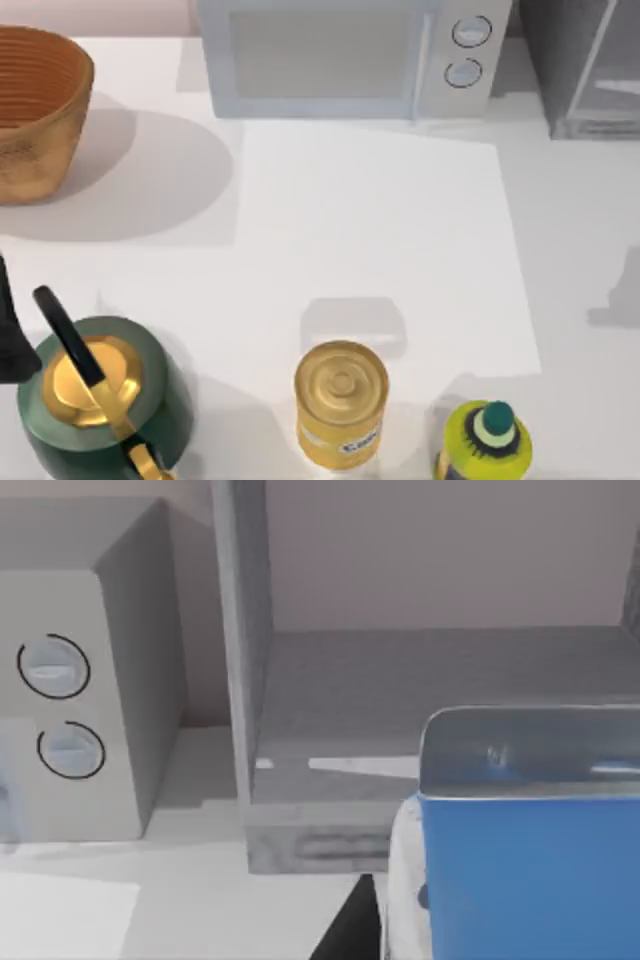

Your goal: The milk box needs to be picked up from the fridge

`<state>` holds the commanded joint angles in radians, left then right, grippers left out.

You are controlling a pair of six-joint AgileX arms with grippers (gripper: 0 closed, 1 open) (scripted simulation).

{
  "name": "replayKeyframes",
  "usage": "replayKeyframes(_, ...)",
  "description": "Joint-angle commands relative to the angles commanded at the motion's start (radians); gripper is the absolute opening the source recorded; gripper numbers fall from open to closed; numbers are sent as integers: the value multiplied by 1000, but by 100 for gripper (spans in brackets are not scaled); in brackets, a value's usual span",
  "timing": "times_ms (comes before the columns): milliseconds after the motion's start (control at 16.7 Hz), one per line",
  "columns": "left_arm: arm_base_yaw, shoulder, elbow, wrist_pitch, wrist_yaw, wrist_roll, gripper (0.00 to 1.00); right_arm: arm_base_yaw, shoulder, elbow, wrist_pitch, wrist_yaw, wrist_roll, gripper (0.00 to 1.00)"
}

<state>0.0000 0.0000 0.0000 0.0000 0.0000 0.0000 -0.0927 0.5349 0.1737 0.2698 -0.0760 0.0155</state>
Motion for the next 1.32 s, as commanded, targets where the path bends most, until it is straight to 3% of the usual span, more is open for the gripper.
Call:
replayKeyframes(240, 0, 0, 0, 0, 0, 0, 100, 47, -325, -131, -197, 41, -1, 0)
replayKeyframes(540, 0, 0, 0, 0, 0, 0, 100, 90, -523, -172, -267, 75, -13, 0)
replayKeyframes(1020, 0, 0, 0, 0, 0, 0, 100, 92, -527, -169, -264, 74, -12, 0)
replayKeyframes(1320, 0, 0, 0, 0, 0, 0, 100, 155, -349, -93, -102, 36, 24, 0)
